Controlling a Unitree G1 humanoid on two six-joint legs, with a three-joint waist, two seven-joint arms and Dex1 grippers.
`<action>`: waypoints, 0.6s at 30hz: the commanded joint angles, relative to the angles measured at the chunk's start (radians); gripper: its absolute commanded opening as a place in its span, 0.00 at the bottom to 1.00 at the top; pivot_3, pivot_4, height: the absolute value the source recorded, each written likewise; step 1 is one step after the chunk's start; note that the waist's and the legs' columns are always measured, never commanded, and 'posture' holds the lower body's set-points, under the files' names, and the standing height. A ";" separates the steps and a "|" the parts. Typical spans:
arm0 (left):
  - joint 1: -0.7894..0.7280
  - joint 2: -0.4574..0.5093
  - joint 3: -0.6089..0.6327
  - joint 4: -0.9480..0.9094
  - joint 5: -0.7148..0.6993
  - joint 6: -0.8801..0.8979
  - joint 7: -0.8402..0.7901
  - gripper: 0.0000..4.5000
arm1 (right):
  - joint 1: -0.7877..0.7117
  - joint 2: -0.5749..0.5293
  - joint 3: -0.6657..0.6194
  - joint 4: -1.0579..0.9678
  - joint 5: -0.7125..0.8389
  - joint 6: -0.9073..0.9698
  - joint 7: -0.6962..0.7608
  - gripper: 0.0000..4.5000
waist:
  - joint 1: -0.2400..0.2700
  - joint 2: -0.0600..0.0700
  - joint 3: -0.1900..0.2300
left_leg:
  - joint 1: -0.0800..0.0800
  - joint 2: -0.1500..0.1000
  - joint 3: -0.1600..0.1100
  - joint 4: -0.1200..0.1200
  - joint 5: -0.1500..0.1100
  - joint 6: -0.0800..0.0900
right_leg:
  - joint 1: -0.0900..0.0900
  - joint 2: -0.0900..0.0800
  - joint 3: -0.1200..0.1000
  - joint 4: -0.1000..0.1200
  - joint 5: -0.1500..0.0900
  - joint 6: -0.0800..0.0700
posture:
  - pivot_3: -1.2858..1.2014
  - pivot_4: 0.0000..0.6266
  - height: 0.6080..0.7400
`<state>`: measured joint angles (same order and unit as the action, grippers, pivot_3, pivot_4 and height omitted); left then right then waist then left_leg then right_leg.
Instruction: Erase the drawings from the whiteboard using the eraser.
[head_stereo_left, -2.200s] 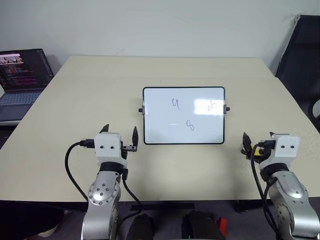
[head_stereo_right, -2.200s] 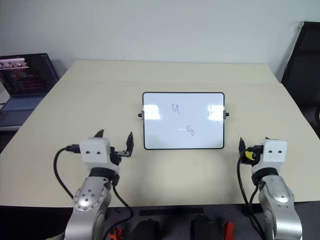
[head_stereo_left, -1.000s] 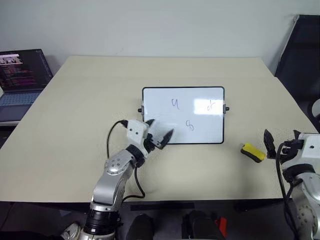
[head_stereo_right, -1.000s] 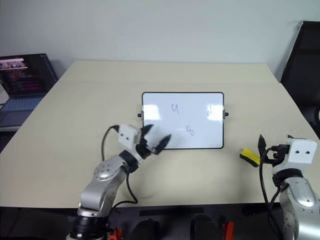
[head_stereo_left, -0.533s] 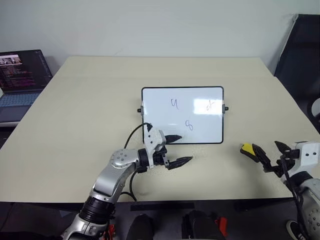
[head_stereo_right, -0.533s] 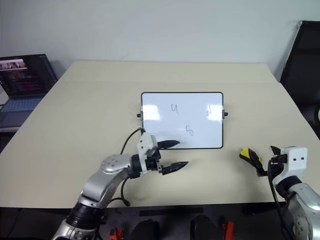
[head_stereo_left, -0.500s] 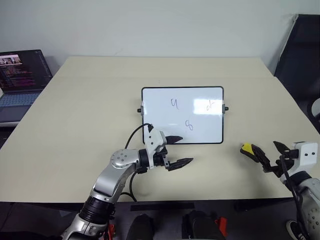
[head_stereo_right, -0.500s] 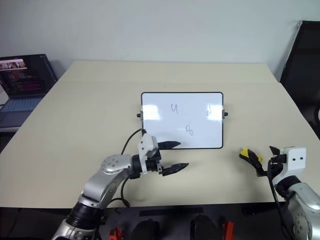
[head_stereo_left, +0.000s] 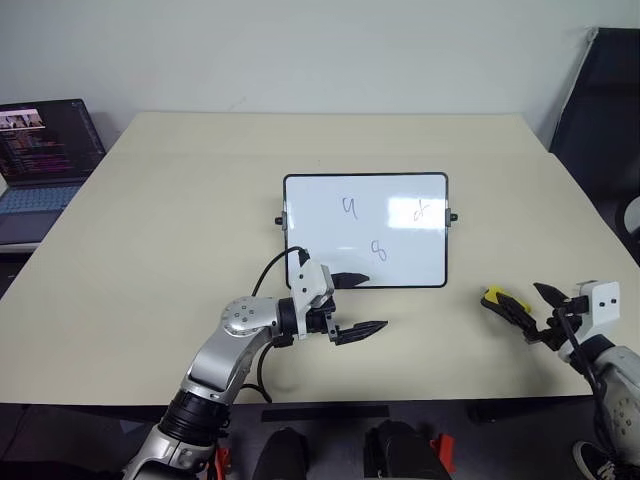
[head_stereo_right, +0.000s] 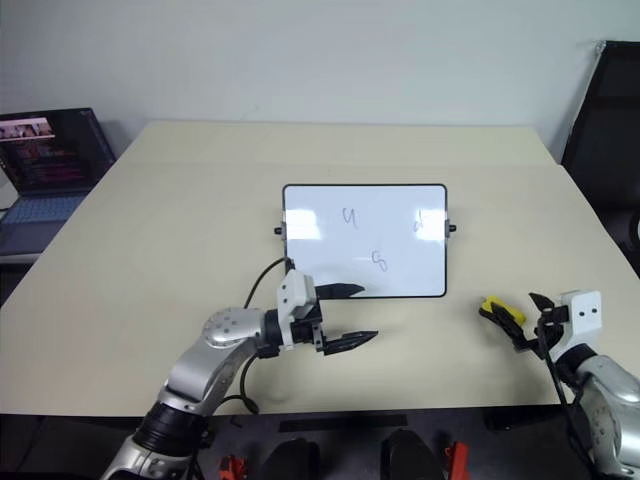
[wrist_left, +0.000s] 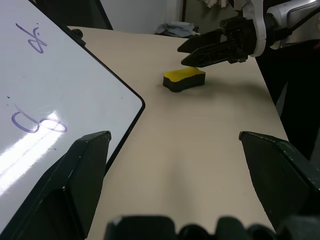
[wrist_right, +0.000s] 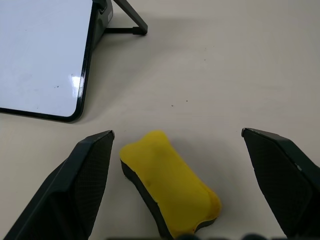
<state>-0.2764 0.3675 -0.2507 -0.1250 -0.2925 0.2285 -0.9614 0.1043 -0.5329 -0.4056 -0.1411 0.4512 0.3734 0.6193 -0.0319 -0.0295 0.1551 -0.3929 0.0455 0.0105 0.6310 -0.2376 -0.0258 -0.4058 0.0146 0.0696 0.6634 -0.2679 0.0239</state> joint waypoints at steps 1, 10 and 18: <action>0.003 0.004 0.009 -0.027 -0.003 -0.022 0.005 1.00 | -0.010 -0.014 0.009 -0.013 0.020 -0.016 0.042 1.00 | 0.000 0.000 0.000 | 0.000 0.000 0.000 0.000 0.000 0.000 | 0.000 0.000 0.000 0.000 0.000 0.000 | 0.52 0.24 1.00; 0.002 0.015 0.019 -0.016 -0.006 -0.033 0.007 1.00 | -0.021 -0.016 0.057 0.025 0.010 -0.018 0.104 1.00 | 0.000 0.000 0.000 | 0.000 0.000 0.000 0.000 0.000 0.000 | 0.000 0.000 0.000 0.000 0.000 0.000 | 0.52 0.24 1.00; -0.003 0.010 0.017 -0.048 -0.012 -0.003 0.035 1.00 | -0.069 -0.031 0.061 0.107 -0.006 -0.037 0.112 1.00 | 0.000 0.000 0.000 | 0.000 0.000 0.000 0.001 0.000 0.000 | 0.000 0.000 0.000 0.001 0.000 0.000 | 0.52 0.24 1.00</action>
<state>-0.2677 0.3802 -0.2482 -0.1271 -0.2922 0.2225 -0.9331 0.0450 -0.5458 -0.3337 -0.0353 0.4504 0.3559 0.7227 -0.0319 -0.0294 0.1552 -0.3925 0.0454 0.0109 0.6316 -0.2376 -0.0258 -0.4054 0.0146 0.0694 0.6640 -0.2677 0.0242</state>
